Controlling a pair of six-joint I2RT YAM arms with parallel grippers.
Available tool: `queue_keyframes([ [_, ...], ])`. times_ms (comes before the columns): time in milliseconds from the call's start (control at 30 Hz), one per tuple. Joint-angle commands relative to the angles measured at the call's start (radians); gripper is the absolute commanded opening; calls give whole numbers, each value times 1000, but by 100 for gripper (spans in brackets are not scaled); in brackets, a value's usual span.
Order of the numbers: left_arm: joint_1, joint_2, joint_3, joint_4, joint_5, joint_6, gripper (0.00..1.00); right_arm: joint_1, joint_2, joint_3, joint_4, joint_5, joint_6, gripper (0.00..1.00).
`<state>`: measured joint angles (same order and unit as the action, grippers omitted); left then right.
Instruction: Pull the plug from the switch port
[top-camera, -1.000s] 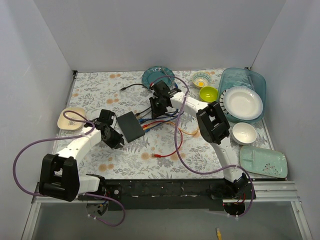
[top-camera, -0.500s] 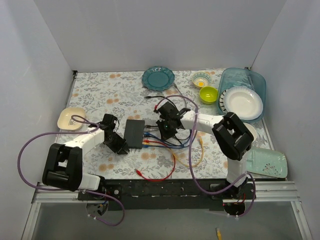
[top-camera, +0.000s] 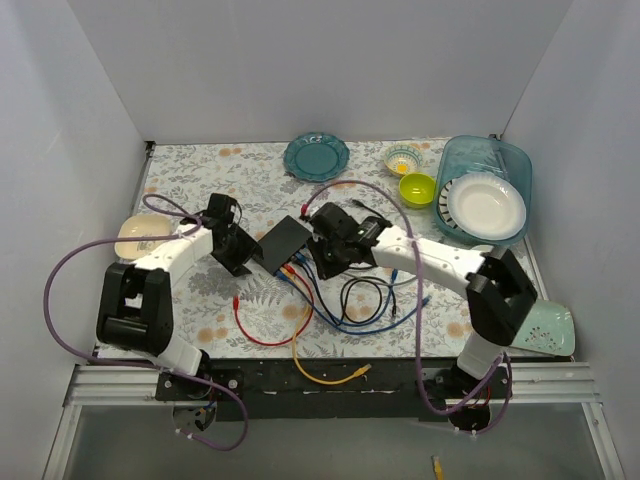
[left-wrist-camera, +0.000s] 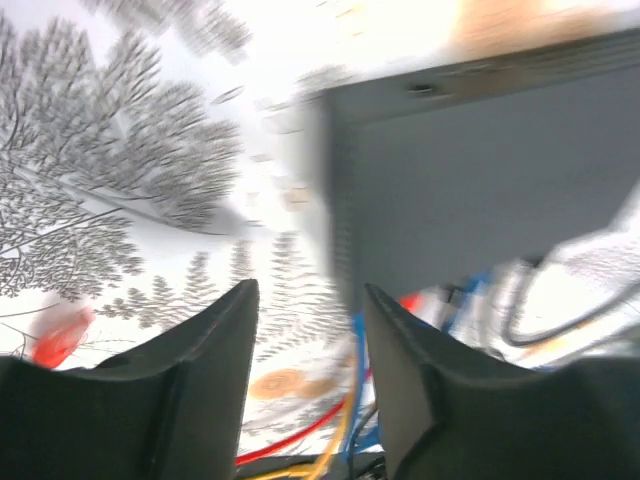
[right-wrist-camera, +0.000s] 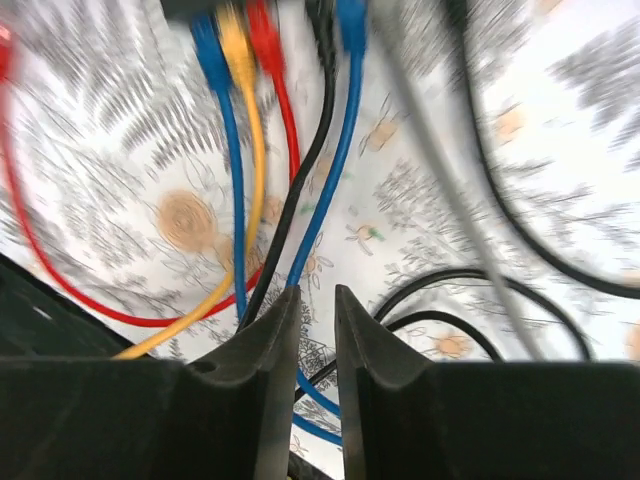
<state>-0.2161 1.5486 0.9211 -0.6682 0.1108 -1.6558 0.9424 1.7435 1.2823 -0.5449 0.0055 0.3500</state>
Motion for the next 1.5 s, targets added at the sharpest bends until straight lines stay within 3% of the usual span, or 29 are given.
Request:
queue_keyframes([
  [0, 9, -177, 73, -17, -97, -5, 54, -59, -165, 78, -18, 154, 10, 31],
  [133, 6, -303, -54, -19, -37, -47, 55, -158, -142, 52, 10, 136, 12, 32],
  [200, -15, -327, -115, -15, -11, -61, 52, -236, -90, 34, 26, 110, 27, 25],
  [300, -40, -369, -215, 21, 23, -81, 41, -307, -10, 32, 66, 42, 40, 17],
  [333, -46, -375, -231, 33, 39, -81, 30, -315, 8, 35, 72, 47, 35, 16],
  [400, -55, -387, -252, 36, 44, -76, 22, -324, 62, 43, 79, 57, 24, 8],
  [567, -60, -390, -281, 51, 59, -70, 3, -330, 135, 42, 91, 39, 23, 4],
  [733, -66, -311, -340, 143, 122, -48, 1, -318, 128, -44, 117, -36, 30, 1],
  [900, -83, -122, -344, 232, 194, -35, 0, -231, 68, -182, 131, -56, 24, 1],
  [1100, -103, 79, -216, 252, 179, -9, 0, -148, -18, -279, 148, -76, 53, 1],
  [1467, -72, 309, 100, 202, 149, 57, 3, -77, -16, -195, 100, -99, 58, 1],
])
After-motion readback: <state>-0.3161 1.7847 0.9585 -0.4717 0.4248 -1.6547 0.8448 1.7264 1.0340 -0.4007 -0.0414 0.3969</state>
